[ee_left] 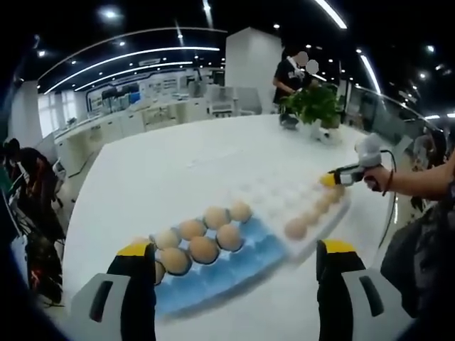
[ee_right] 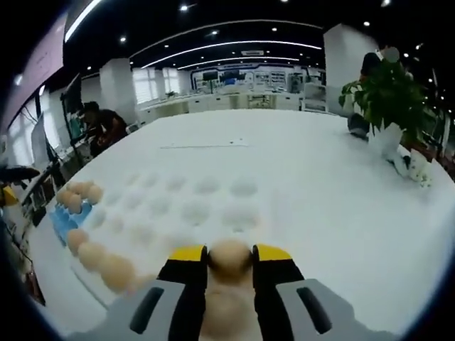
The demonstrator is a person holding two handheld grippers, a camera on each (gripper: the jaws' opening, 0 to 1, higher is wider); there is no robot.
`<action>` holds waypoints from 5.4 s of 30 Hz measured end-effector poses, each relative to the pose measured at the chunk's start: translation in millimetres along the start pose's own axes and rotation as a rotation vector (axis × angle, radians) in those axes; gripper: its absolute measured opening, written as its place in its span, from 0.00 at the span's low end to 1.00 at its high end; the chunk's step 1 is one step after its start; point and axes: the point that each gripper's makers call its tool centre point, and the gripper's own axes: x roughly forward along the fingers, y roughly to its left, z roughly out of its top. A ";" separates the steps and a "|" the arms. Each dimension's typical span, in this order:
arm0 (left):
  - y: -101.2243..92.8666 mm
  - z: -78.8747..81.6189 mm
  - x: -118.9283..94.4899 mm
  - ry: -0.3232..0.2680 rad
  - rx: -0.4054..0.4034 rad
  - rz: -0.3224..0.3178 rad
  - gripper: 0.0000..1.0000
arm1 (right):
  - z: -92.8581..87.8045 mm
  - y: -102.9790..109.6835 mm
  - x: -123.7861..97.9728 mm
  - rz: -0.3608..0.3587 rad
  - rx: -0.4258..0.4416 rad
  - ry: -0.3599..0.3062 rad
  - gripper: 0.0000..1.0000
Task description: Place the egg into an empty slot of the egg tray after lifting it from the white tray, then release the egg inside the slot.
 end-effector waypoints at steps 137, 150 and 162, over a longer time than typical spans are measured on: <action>18.4 -18.2 -16.4 0.003 -0.003 -0.008 0.94 | 37.0 179.5 26.1 0.310 -0.119 0.010 0.27; 26.5 -19.8 -17.7 0.003 0.001 -0.022 0.94 | 33.9 218.3 30.5 0.371 -0.143 0.022 0.27; 31.4 -22.6 -21.5 -0.001 0.008 -0.036 0.94 | 28.6 245.3 32.3 0.408 -0.161 0.039 0.27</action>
